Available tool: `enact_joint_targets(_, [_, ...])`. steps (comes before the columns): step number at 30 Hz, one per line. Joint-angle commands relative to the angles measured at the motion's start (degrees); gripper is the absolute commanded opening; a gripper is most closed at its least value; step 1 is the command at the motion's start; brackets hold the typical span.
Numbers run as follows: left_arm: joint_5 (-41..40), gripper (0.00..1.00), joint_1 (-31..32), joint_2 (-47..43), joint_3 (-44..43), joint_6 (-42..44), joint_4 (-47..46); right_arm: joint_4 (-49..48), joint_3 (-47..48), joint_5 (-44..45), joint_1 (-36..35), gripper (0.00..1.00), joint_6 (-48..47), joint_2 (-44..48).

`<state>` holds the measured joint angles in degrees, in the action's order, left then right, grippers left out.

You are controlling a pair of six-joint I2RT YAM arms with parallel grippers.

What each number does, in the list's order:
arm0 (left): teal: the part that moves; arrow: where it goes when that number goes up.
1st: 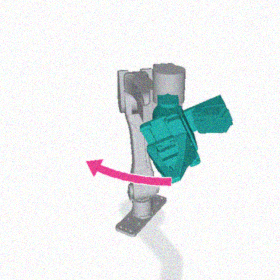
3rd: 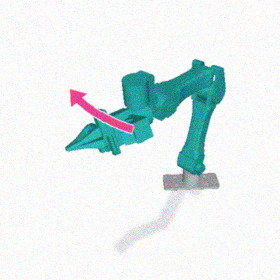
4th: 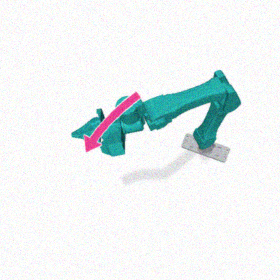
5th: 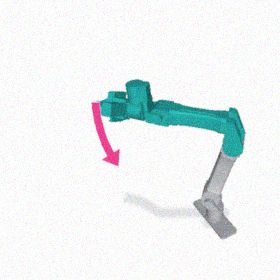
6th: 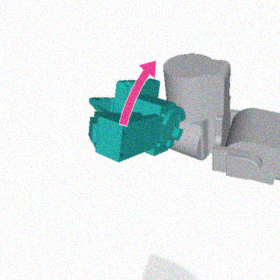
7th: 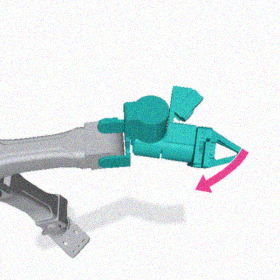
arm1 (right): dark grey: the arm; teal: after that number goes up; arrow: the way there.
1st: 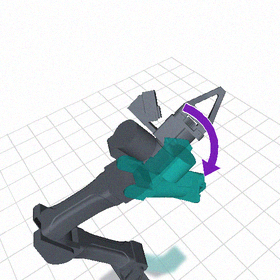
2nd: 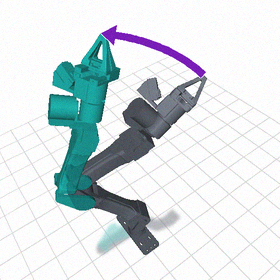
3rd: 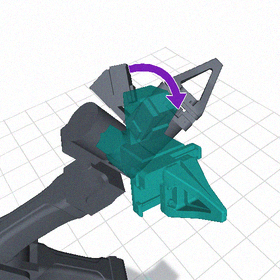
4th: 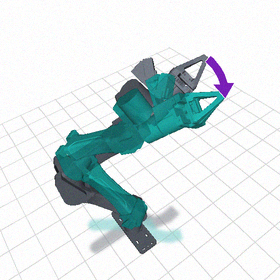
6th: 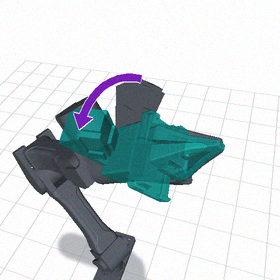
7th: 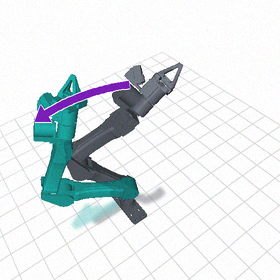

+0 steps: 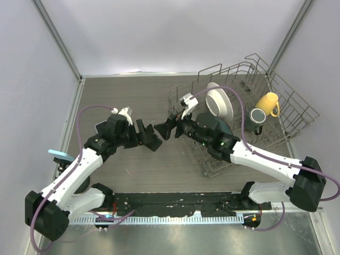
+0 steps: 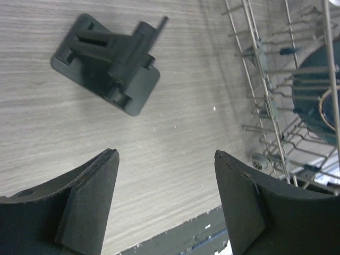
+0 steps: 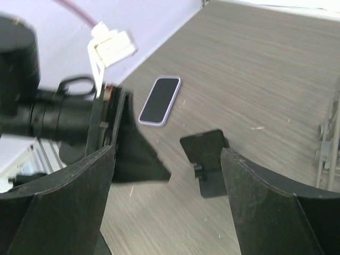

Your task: Place the phone on the phone stand

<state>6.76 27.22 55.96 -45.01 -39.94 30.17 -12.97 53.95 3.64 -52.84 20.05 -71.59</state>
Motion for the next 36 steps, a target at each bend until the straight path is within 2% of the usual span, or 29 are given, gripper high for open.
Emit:
enact_joint_targets(1, [3.2, 0.76, -3.7, 5.0, 1.7, 1.2, -10.2, -4.2, -4.6, -3.9, -0.3, 0.85, -3.4, 2.3])
enact_joint_targets(3, [5.2, 0.77, -5.7, 7.4, 2.5, 1.0, -14.2, -4.9, -6.1, -3.9, -0.3, 0.86, -3.0, 3.3])
enact_joint_targets(10, [5.9, 0.73, -6.2, 14.9, 3.6, 2.2, -23.0, -4.7, -8.9, -0.9, -0.2, 0.85, -3.6, 5.9])
enact_joint_targets(14, [4.2, 0.63, -6.2, 17.9, 3.1, 3.7, -24.0, -4.7, -10.2, -1.1, -0.2, 0.85, -3.9, 7.0])
enact_joint_targets(19, [3.2, 0.56, -6.1, 20.9, 2.9, 4.7, -24.8, -4.6, -11.0, -0.7, -0.2, 0.85, -4.2, 7.4])
enact_joint_targets(21, [3.3, 0.48, -6.1, 21.2, 3.0, 4.7, -25.3, -4.5, -11.2, -0.5, -0.1, 0.85, -4.4, 7.3])
enact_joint_targets(25, [2.8, 0.4, -6.1, 20.7, 4.0, 4.6, -26.1, -4.3, -11.1, -0.6, -0.2, 0.85, -4.4, 6.4])
enact_joint_targets(27, [2.7, 0.31, -6.1, 20.3, 4.5, 4.3, -26.6, -4.4, -11.1, -0.7, -0.1, 0.85, -4.3, 6.0])
enact_joint_targets(28, [2.9, 0.23, -6.1, 20.1, 4.9, 4.2, -26.7, -4.4, -11.1, -0.7, -0.2, 0.85, -4.3, 6.0])
enact_joint_targets(29, [3.3, 0.06, -6.1, 19.9, 5.2, 3.7, -26.8, -4.4, -11.1, -0.7, -0.1, 0.85, -4.1, 5.8])
enact_joint_targets(30, [4.0, 0.01, -6.1, 19.6, 5.5, 2.6, -27.0, -4.4, -11.1, -0.7, -0.1, 0.85, -4.1, 5.8])
enact_joint_targets(36, [8.5, 0.0, -6.1, 18.5, 9.0, -4.3, -31.7, -4.3, -11.0, -1.3, -0.1, 0.85, -2.9, 5.3])
